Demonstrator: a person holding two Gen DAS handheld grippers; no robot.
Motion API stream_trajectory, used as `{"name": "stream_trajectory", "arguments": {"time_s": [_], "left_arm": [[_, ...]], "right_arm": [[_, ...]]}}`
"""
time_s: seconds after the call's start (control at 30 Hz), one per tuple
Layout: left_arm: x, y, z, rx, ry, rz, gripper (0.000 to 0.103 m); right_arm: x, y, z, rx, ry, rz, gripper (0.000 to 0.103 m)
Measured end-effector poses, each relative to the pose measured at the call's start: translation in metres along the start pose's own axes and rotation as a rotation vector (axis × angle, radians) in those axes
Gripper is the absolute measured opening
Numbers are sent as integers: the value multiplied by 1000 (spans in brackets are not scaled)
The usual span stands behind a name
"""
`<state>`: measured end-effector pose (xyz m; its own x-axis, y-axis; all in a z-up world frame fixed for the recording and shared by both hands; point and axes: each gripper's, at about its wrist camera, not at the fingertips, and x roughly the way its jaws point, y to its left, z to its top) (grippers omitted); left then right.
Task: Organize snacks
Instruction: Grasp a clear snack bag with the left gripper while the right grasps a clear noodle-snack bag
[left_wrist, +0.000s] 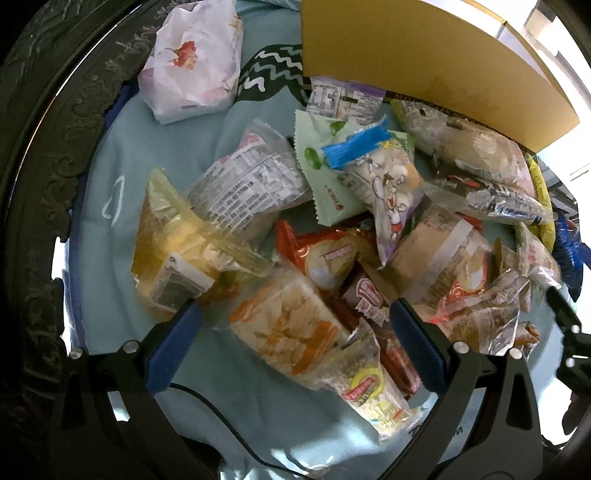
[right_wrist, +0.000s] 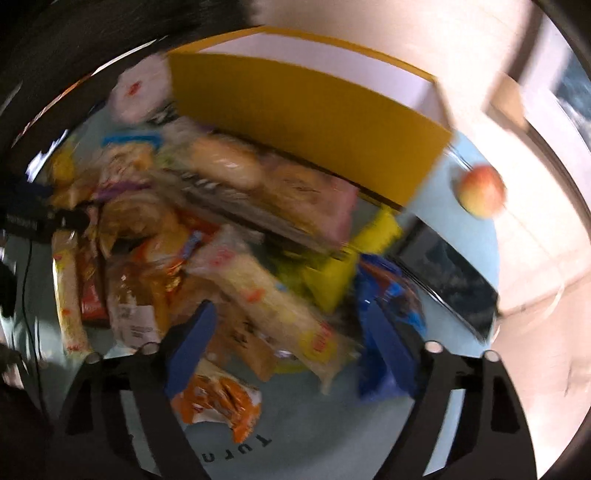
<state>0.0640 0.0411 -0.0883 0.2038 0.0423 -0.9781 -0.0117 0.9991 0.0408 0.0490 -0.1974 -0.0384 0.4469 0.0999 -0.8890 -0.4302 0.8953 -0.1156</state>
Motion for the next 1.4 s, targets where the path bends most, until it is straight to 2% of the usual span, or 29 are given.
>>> {"name": "stream_trajectory", "arguments": {"time_s": [0.1,0.17,0.2,0.23,0.27,0.37,0.57,0.77,0.87,0.9,1.0,1.1,1.2,1.27,1.3,1.37,1.4], "left_arm": [[-8,3,-4,2,-11,-1,101],[-11,5,-5,3,-18,4,101],[-13,4,-4,3,-21,4,101],[-17,4,-6,5,-26,2,101],[-18,3,-6,6,-33,0,101],[-25,-1,-3,14,-52,-10,101],[-38,-17,8,55,-103,-52,101],[-37,-24,28,38,-122,-73,101],[-29,-25,41,35,-123,-53,101],[-26,-25,43,34,-119,-47,98],[-15,-25,49,32,-81,-46,77],[0,-28,51,24,-37,-29,76],[4,-36,53,20,-48,-19,75],[6,-44,55,24,-59,-12,68],[7,-49,57,24,-67,-12,59],[7,-58,57,36,-82,9,51],[5,-68,56,70,-97,22,29]], "right_arm": [[22,8,3,-79,47,-6,72],[33,2,6,-77,65,39,68],[32,2,8,-79,69,62,45],[29,0,12,-72,78,109,34],[26,0,14,-72,82,124,31],[15,-3,13,-48,82,205,30],[-10,-6,-8,68,60,272,30],[-22,-12,-23,138,40,283,30],[-26,-13,-29,153,37,293,30],[-28,-13,-30,158,36,297,30],[-28,-11,-32,171,35,309,30],[-31,-10,-36,163,34,311,30],[-35,-12,-40,155,33,312,30],[-37,-12,-41,148,36,308,30],[-37,-12,-41,144,37,308,30],[-37,-12,-42,139,39,304,30],[-37,-12,-43,138,40,303,30]]}}
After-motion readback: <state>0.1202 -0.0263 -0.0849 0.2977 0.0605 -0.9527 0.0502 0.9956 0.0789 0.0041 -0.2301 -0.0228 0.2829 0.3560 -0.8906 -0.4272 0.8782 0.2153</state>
